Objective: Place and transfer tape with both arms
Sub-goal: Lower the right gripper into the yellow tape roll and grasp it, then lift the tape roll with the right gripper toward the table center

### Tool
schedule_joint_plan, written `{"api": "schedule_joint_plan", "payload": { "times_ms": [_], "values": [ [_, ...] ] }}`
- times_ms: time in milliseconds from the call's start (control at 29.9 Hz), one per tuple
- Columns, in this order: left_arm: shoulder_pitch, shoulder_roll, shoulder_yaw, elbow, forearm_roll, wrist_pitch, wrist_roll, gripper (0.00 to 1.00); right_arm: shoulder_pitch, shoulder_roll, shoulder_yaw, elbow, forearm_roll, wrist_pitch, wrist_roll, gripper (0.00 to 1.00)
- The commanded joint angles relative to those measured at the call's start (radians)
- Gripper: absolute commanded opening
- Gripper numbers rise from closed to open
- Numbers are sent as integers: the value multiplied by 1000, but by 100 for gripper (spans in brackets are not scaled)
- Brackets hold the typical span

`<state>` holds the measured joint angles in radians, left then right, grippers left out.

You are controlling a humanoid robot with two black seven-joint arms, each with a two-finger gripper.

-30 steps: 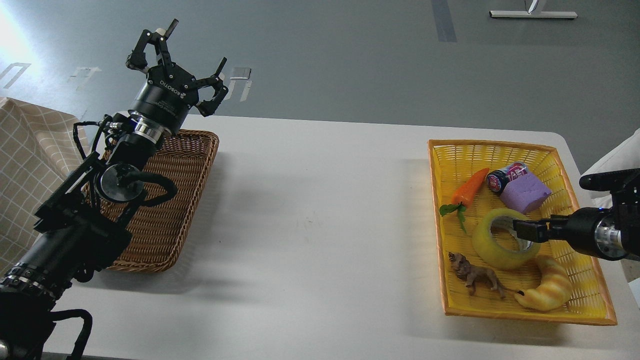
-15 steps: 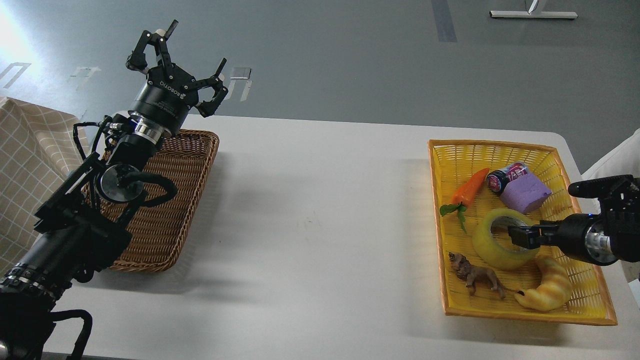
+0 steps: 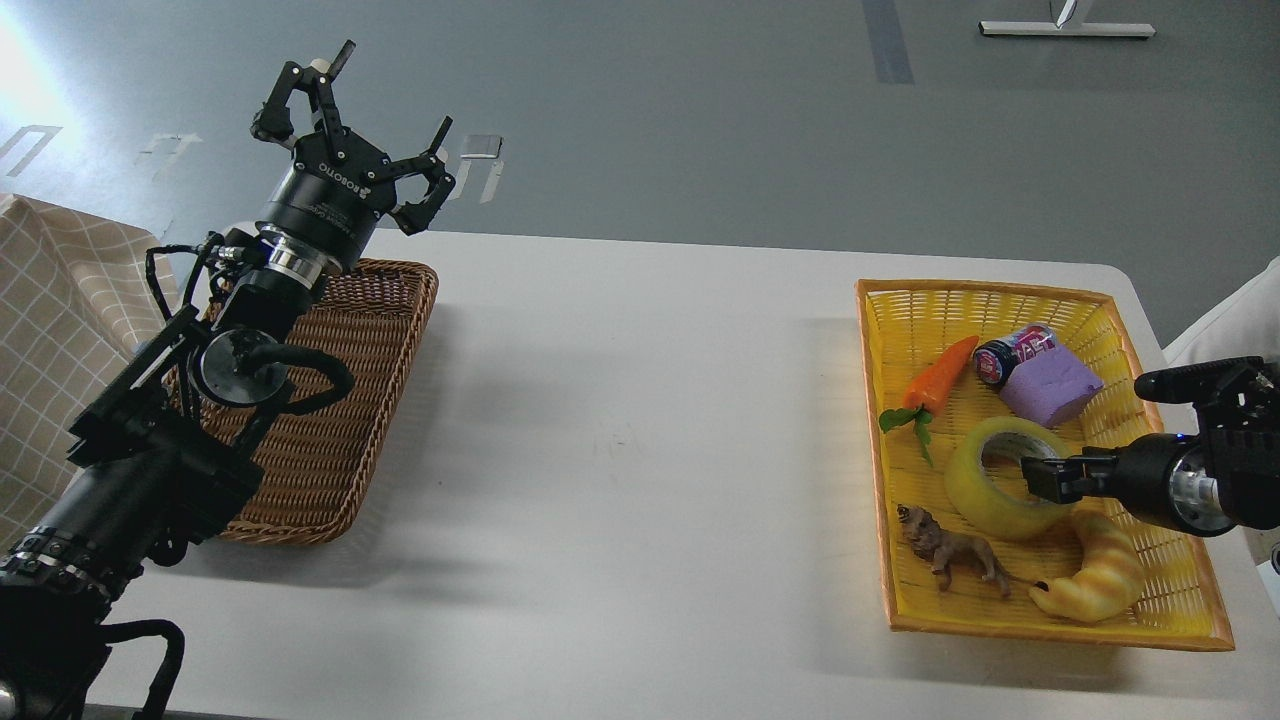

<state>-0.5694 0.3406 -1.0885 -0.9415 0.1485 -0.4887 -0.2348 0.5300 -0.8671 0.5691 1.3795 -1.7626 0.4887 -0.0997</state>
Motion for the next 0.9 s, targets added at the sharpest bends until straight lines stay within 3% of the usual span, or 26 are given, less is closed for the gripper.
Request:
{"api": "schedule_joint_plan", "payload": {
  "times_ms": [0,167,267,401,535,869],
  "values": [
    [0,0,1,1,-1,0,0,98,-1,7,0,-2,0,0,1,52],
    [0,0,-1,1,-3,0,0,98,-1,14,0,-13,0,0,1,44],
    [2,0,-1,4,-3,0,0,98,-2,14,0,-11,2,0,1,30],
    [0,0,-1,6,-3,0,0,98,4,14,0,-7,5,0,1,22],
    [-1,0,1,6,-3,0,0,98,18,13,3,1,11,0,1,1],
    [-3,-8,-1,6,-4,0,0,98,65,-59,15,95,18,0,12,0]
  ]
}}
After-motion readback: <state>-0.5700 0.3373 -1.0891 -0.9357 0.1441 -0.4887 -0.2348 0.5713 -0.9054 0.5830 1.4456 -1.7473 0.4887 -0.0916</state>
